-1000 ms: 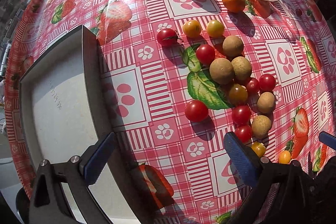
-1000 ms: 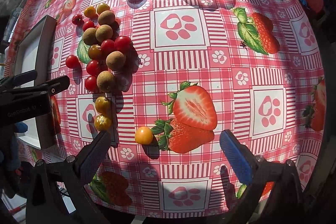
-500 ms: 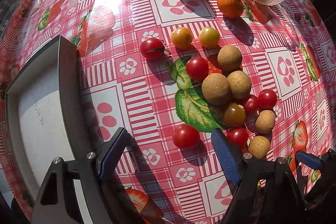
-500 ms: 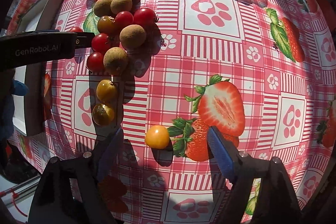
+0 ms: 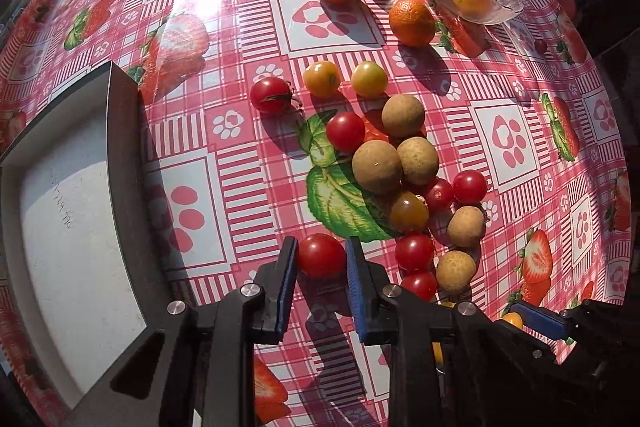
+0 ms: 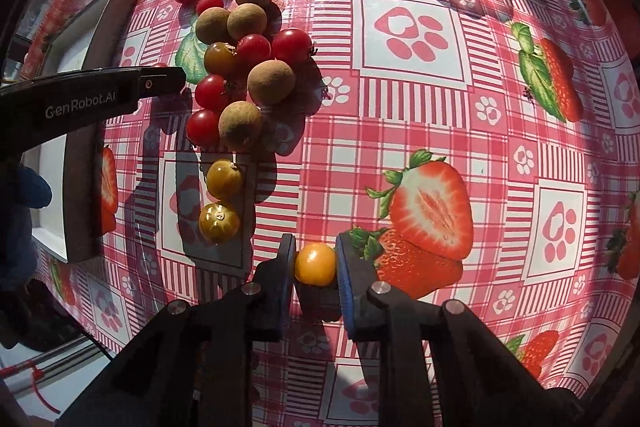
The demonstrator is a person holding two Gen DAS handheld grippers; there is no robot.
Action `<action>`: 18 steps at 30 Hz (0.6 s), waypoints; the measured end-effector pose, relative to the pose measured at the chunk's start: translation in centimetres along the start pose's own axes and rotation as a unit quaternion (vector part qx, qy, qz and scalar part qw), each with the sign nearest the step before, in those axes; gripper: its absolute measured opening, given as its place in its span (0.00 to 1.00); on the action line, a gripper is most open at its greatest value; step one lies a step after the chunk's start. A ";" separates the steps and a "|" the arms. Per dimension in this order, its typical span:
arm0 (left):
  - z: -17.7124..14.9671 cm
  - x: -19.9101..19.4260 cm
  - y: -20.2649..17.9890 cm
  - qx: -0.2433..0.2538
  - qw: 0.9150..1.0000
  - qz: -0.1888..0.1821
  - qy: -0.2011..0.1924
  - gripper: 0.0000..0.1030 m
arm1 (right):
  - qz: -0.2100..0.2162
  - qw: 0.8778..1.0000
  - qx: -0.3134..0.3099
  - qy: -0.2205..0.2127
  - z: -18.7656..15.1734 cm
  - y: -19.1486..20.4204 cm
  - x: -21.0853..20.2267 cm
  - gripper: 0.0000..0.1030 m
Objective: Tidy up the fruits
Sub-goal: 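Close left tool on red cherry tomato while right tool closes on yellow tomato, then carry both tomatoes into the white tray and open both tools to release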
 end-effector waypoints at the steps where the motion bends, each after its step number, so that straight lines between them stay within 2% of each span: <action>1: 0.0 -0.3 0.2 -0.003 1.000 -0.002 -0.001 0.25 | 0.007 1.000 0.010 0.001 -0.1 0.1 0.0 0.21; 7: -2.9 -3.8 0.9 -0.018 0.999 -0.018 -0.024 0.25 | 0.026 0.999 0.031 0.004 0.2 0.5 -0.5 0.21; 11: -4.6 -5.9 2.6 -0.028 0.999 -0.009 -0.041 0.25 | 0.032 0.999 0.025 0.000 0.9 2.3 -1.1 0.21; 12: -5.0 -6.4 2.9 -0.029 0.999 -0.007 -0.044 0.25 | 0.032 0.999 0.024 0.003 1.6 1.8 -1.9 0.21; 14: -5.9 -7.1 3.4 -0.033 0.998 0.004 -0.048 0.25 | 0.034 0.999 0.016 0.002 2.1 3.2 -2.5 0.21; 17: -6.9 -7.9 4.2 -0.045 0.998 0.012 -0.051 0.25 | 0.036 0.999 0.006 0.013 4.3 1.4 -6.0 0.21; 18: -7.2 -8.2 4.6 -0.048 0.997 0.016 -0.050 0.25 | 0.039 0.999 0.002 0.012 4.5 2.1 -6.1 0.21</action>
Point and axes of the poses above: each gripper's, at about its wrist camera, not at the fingertips, and x roughly the way its jaws point, y to its left, z to its top, the point moved 5 cm from there along x, roughly the way its jaws point, and after that the axes turned 13 degrees about x, right-handed, at the moved point
